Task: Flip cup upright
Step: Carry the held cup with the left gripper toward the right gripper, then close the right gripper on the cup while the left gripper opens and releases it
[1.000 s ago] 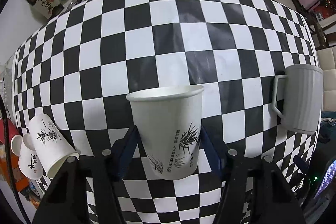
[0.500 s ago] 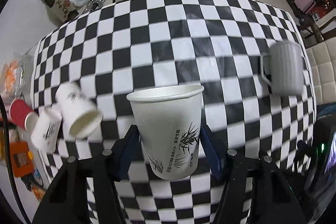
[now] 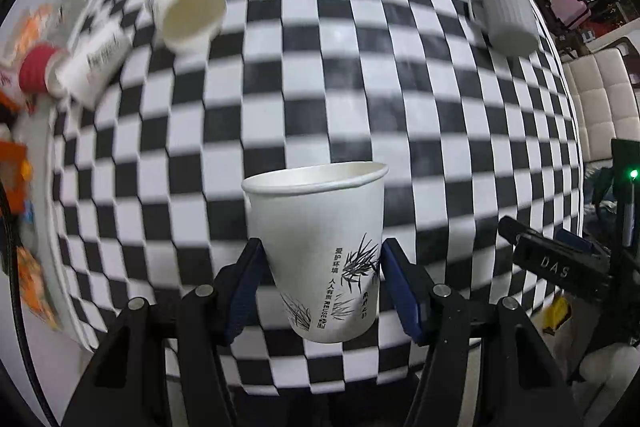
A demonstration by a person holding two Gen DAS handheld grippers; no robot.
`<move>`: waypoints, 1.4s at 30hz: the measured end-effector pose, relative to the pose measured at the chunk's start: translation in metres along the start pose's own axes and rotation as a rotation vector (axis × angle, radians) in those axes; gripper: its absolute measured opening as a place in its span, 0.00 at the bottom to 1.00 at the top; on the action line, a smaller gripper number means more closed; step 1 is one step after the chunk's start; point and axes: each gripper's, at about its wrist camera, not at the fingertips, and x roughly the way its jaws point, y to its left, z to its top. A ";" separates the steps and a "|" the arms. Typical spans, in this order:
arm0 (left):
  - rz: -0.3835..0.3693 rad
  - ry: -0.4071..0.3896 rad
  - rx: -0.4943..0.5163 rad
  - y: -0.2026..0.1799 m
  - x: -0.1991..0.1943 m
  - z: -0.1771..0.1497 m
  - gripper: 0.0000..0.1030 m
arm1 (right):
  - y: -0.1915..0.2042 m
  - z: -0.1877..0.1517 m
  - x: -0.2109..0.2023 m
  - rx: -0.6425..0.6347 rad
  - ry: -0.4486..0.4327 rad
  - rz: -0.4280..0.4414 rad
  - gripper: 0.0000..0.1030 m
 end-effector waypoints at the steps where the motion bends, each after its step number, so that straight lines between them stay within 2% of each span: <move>1: -0.015 0.012 -0.002 -0.001 0.006 -0.008 0.55 | -0.001 -0.008 0.000 0.002 -0.001 -0.011 1.00; 10: -0.135 0.077 -0.084 -0.012 0.044 -0.023 0.55 | -0.010 -0.053 0.022 0.023 0.041 -0.042 1.00; 19: -0.061 0.079 -0.024 -0.035 0.058 -0.013 0.59 | -0.029 -0.053 0.037 0.044 0.047 -0.008 1.00; 22: -0.043 0.088 -0.021 -0.040 0.063 -0.013 0.60 | -0.054 -0.044 0.042 0.048 0.051 0.008 1.00; 23: -0.033 0.087 -0.014 -0.042 0.064 -0.013 0.62 | -0.057 -0.044 0.042 0.051 0.052 0.011 1.00; 25: -0.023 0.083 -0.007 -0.049 0.067 -0.013 0.83 | -0.063 -0.044 0.041 0.060 0.050 0.019 1.00; 29: -0.012 0.032 -0.009 -0.052 0.057 -0.014 0.84 | -0.082 -0.039 0.035 0.068 0.043 0.035 1.00; 33: 0.029 -0.071 0.006 -0.052 0.033 -0.015 0.85 | -0.095 -0.031 0.022 0.058 0.038 0.051 1.00; 35: 0.048 -0.113 0.020 -0.049 0.022 -0.018 0.93 | -0.097 -0.035 0.014 0.050 0.031 0.053 1.00; 36: 0.069 -0.138 0.028 -0.046 0.015 -0.020 0.99 | -0.095 -0.037 0.008 0.044 0.027 0.056 1.00; 39: 0.128 -0.213 0.027 -0.029 -0.005 -0.028 1.00 | -0.088 -0.043 -0.010 0.017 0.013 0.070 1.00; 42: 0.201 -0.244 -0.003 0.004 -0.015 -0.034 1.00 | -0.078 -0.046 -0.024 -0.019 0.002 0.098 1.00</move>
